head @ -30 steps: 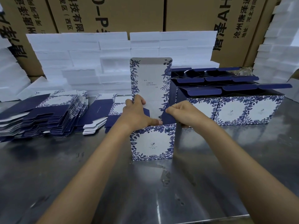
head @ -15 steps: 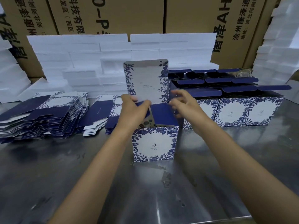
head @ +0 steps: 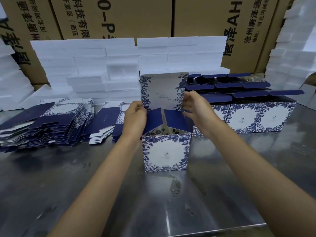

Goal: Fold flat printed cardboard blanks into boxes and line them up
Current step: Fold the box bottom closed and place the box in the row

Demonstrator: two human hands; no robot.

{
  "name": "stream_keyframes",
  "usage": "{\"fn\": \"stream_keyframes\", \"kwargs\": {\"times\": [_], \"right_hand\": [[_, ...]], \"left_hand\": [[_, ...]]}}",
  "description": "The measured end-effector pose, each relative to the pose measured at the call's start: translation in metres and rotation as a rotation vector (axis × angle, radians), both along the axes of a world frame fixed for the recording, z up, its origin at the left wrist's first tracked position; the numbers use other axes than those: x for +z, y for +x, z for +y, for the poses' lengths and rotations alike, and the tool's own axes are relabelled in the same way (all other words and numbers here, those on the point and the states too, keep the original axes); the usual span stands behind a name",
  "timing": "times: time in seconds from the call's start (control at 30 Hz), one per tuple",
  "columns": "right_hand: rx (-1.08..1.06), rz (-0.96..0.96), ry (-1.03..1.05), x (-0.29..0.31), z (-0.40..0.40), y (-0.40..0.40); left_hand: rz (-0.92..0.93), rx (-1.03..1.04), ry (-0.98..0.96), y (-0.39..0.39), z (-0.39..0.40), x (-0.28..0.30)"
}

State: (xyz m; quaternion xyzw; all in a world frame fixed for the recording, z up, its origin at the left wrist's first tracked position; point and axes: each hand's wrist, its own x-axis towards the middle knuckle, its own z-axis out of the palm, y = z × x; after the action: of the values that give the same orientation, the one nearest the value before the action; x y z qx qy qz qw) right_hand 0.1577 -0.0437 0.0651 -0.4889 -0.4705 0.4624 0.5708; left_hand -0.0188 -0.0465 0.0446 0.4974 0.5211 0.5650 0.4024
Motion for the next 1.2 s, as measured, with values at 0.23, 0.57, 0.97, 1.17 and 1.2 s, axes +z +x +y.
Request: {"fn": "stream_keyframes", "kwargs": {"times": [0.23,0.57,0.97,1.17,1.2], "right_hand": [[-0.032,-0.320,-0.091,-0.021,-0.008,0.009],[0.163,-0.055,-0.132,-0.030,-0.020,-0.002],[0.151,-0.614,-0.120,0.000,-0.005,-0.022],[0.077,-0.568,-0.063,-0.013,0.000,-0.023],[0.070,-0.559,-0.047,-0.014,0.001,-0.023]], "left_hand": [[-0.109,0.037,-0.077,-0.006,-0.011,-0.018],[-0.350,-0.075,0.049,0.007,-0.012,-0.026],[0.354,-0.293,-0.182,-0.012,0.002,0.015],[0.221,-0.189,-0.202,0.004,-0.004,0.006],[0.193,-0.180,-0.204,0.005,-0.004,0.004]]}}
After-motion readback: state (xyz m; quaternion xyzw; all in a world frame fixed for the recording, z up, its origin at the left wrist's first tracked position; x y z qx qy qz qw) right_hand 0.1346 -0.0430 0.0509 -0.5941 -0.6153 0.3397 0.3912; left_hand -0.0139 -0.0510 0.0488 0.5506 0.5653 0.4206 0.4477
